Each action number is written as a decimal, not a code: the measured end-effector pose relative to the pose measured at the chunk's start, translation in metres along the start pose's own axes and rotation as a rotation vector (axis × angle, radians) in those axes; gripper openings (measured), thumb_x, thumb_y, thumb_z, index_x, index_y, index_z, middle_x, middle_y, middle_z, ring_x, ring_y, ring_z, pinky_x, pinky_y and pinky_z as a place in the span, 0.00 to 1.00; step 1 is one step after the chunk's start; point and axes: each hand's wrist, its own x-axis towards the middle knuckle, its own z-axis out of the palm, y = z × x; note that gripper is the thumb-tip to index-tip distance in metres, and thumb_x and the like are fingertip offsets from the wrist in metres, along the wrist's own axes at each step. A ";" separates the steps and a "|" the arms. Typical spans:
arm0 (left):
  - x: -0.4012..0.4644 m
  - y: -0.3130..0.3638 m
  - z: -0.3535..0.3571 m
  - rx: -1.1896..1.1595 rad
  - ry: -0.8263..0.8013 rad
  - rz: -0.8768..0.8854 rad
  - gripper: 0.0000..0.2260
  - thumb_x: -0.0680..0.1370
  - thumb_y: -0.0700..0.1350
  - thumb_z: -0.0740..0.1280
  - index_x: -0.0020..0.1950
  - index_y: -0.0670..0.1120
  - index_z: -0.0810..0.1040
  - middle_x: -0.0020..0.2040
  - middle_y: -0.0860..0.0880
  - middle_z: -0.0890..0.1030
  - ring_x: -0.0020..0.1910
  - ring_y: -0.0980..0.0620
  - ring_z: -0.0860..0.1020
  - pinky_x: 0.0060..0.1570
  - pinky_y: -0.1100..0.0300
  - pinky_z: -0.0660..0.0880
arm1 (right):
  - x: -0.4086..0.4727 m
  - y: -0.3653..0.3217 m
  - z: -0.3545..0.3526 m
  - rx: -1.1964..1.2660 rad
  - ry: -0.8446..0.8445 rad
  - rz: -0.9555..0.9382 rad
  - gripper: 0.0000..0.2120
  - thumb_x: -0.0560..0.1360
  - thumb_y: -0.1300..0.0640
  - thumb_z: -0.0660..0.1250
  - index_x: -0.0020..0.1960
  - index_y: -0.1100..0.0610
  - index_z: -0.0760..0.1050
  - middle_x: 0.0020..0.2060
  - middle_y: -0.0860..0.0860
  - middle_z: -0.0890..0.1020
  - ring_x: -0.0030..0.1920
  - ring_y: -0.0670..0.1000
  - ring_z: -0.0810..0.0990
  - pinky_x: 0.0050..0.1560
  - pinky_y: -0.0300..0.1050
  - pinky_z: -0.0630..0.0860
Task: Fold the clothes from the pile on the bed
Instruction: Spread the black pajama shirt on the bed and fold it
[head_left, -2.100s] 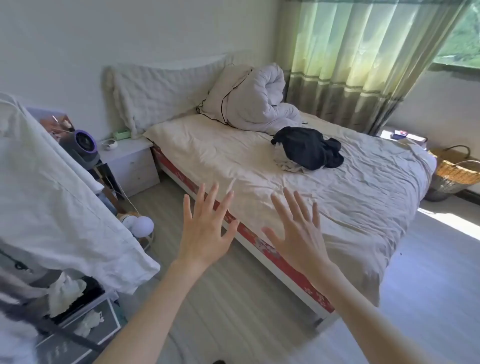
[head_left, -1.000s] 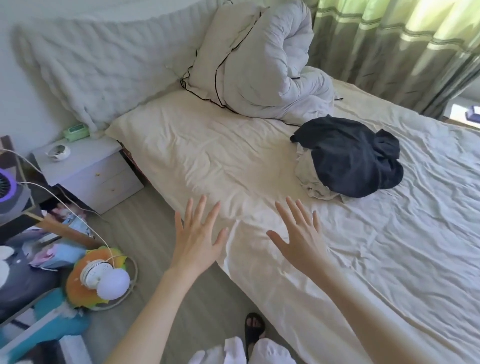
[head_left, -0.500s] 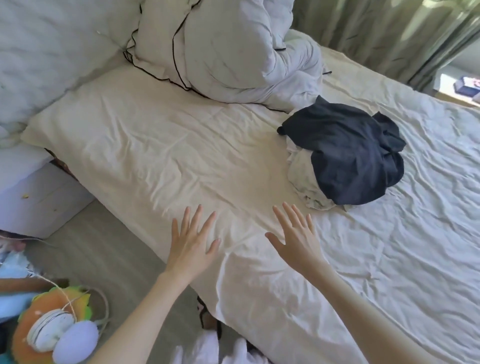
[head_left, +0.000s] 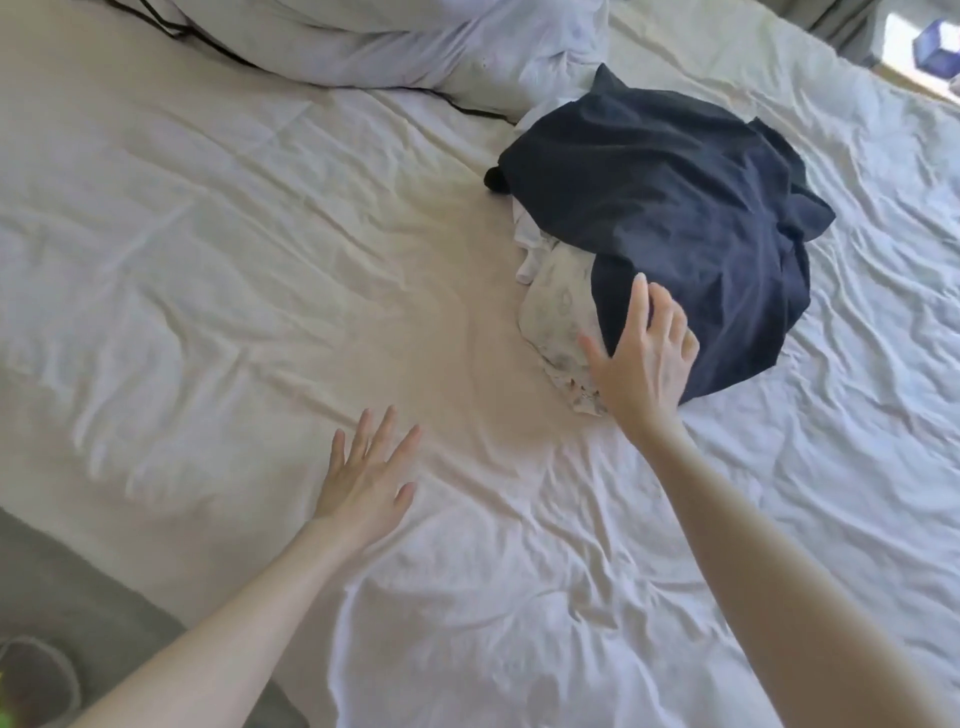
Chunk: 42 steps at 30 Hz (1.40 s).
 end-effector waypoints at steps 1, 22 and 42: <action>0.008 0.000 0.009 0.015 -0.033 -0.006 0.29 0.81 0.54 0.53 0.77 0.55 0.40 0.77 0.48 0.34 0.75 0.44 0.34 0.72 0.45 0.38 | 0.014 0.004 0.008 -0.005 0.019 0.016 0.36 0.76 0.44 0.63 0.76 0.58 0.54 0.72 0.56 0.63 0.72 0.55 0.61 0.67 0.53 0.59; -0.006 0.080 -0.103 -1.775 -0.164 -0.209 0.11 0.76 0.52 0.67 0.55 0.50 0.75 0.51 0.49 0.80 0.45 0.53 0.81 0.45 0.57 0.78 | -0.124 -0.042 -0.031 0.578 0.096 -0.357 0.10 0.67 0.71 0.73 0.46 0.63 0.84 0.45 0.55 0.85 0.47 0.54 0.85 0.41 0.46 0.82; -0.161 -0.096 0.029 -0.797 0.122 -0.803 0.19 0.77 0.38 0.66 0.68 0.39 0.69 0.64 0.40 0.74 0.63 0.40 0.71 0.58 0.52 0.69 | -0.151 -0.085 0.031 0.114 -0.339 -0.509 0.25 0.76 0.54 0.67 0.70 0.60 0.68 0.68 0.58 0.71 0.71 0.59 0.66 0.68 0.58 0.63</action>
